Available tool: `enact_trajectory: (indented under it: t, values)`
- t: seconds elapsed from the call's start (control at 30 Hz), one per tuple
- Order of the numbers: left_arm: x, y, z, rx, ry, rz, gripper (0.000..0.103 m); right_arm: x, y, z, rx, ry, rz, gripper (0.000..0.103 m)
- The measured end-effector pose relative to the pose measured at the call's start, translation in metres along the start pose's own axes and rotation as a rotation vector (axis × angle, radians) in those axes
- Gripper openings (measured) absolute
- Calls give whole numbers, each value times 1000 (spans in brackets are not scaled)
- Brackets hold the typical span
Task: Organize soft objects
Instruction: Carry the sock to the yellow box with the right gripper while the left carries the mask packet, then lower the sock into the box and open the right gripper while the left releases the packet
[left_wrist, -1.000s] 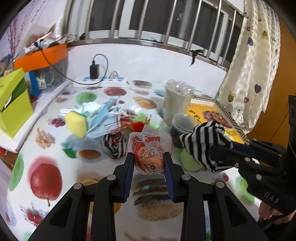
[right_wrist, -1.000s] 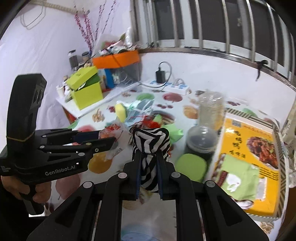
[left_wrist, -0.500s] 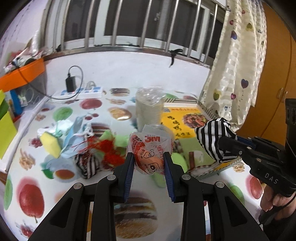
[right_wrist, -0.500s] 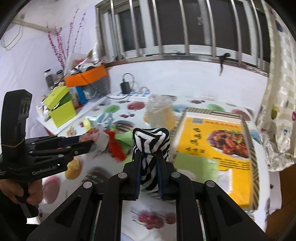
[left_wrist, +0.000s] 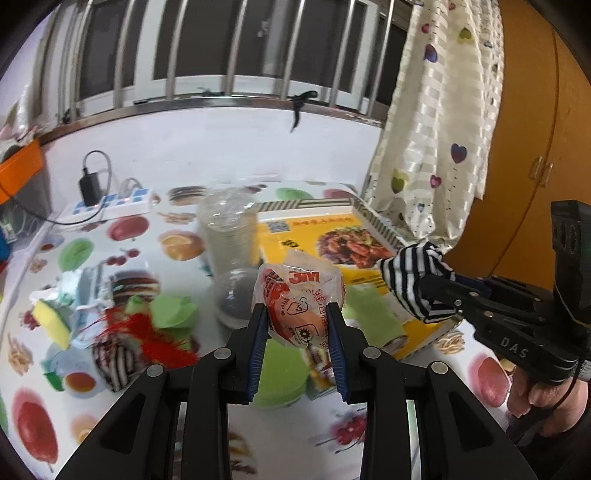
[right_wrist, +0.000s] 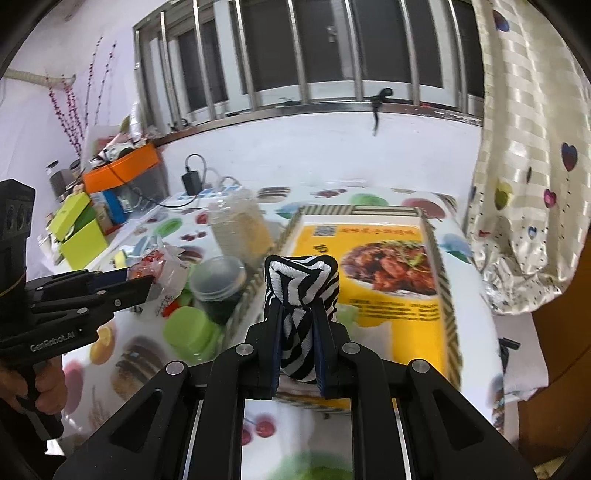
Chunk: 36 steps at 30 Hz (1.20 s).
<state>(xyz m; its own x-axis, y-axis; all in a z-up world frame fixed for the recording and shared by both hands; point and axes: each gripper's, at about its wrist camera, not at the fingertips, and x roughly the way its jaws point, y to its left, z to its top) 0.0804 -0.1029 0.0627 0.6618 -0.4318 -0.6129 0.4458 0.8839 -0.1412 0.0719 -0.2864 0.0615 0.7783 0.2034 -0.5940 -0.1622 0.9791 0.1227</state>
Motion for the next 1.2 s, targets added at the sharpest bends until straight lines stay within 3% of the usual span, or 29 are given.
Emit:
enact_trajectory:
  t: [0.5, 0.6, 0.7, 0.77, 1.0, 1.2]
  values:
    - [59, -39, 3, 41, 73, -69, 30, 30, -46, -9, 66, 79, -100, 15]
    - [73, -44, 4, 39, 76, -67, 34, 35, -50, -12, 61, 87, -122, 23]
    - [87, -45, 3, 32, 103, -73, 38, 41, -53, -17, 47, 98, -139, 40]
    - [94, -44, 1, 20, 126, -87, 39, 43, -55, -20, 50, 107, -133, 41]
    - [91, -48, -17, 34, 156, -99, 39, 40, -48, -31, -1, 135, -163, 41]
    - [85, -58, -34, 125, 157, -38, 39, 48, -45, -49, -27, 224, -159, 41]
